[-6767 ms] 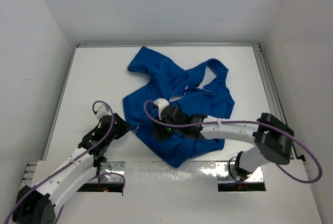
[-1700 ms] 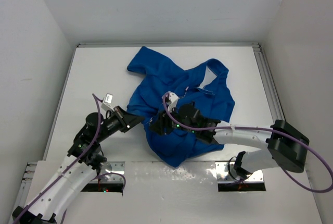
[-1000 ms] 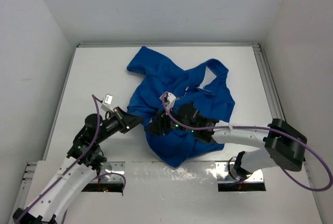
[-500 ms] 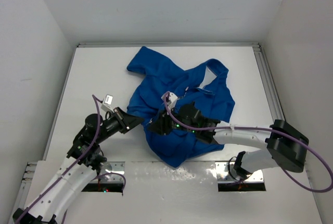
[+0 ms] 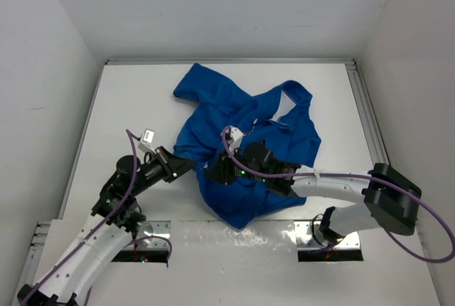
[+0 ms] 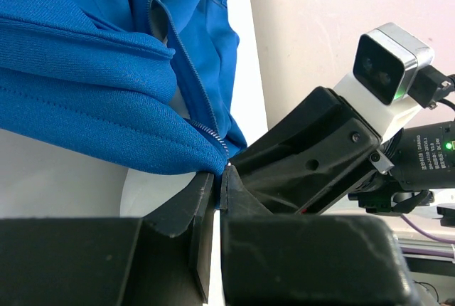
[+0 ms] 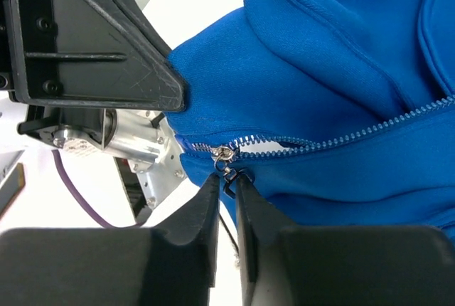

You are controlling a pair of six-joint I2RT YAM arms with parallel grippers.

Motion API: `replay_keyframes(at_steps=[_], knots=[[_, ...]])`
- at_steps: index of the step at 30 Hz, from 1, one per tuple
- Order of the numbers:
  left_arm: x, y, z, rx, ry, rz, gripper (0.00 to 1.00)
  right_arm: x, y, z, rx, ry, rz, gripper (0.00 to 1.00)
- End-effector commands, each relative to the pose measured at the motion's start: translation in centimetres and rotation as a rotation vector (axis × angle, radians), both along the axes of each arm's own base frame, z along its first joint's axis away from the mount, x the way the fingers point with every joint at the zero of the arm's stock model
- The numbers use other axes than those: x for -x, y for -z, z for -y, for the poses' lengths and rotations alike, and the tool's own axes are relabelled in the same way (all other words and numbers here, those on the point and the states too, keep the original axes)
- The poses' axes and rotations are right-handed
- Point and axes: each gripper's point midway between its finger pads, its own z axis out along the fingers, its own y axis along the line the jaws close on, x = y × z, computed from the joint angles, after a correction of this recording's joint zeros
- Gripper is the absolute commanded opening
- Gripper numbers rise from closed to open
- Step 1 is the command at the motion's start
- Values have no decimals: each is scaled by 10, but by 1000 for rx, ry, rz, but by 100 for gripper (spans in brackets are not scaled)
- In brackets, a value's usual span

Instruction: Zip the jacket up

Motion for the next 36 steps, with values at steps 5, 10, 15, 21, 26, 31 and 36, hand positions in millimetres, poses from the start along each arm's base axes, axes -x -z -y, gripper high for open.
replay_keyframes(at_steps=[5, 10, 15, 21, 26, 31, 36], knots=[[3, -18, 1, 22, 18, 52, 0, -18, -17, -1, -23, 60, 67, 0], [8, -4, 1, -27, 49, 16, 4, -19, -22, 0, -13, 65, 81, 0], [10, 1, 1, -55, 66, 13, 34, -21, -25, 5, -5, 84, 81, 0], [11, 5, 5, -56, 98, 16, 48, -20, -29, 4, -16, 85, 78, 0], [13, 12, 7, -60, 118, 1, 45, -20, -30, 3, -18, 84, 80, 0], [17, 19, 13, -6, 147, -16, 37, -21, -27, 1, -15, 83, 69, 0], [16, 26, 16, 9, 153, -23, 35, -20, -30, -1, -25, 79, 66, 0]])
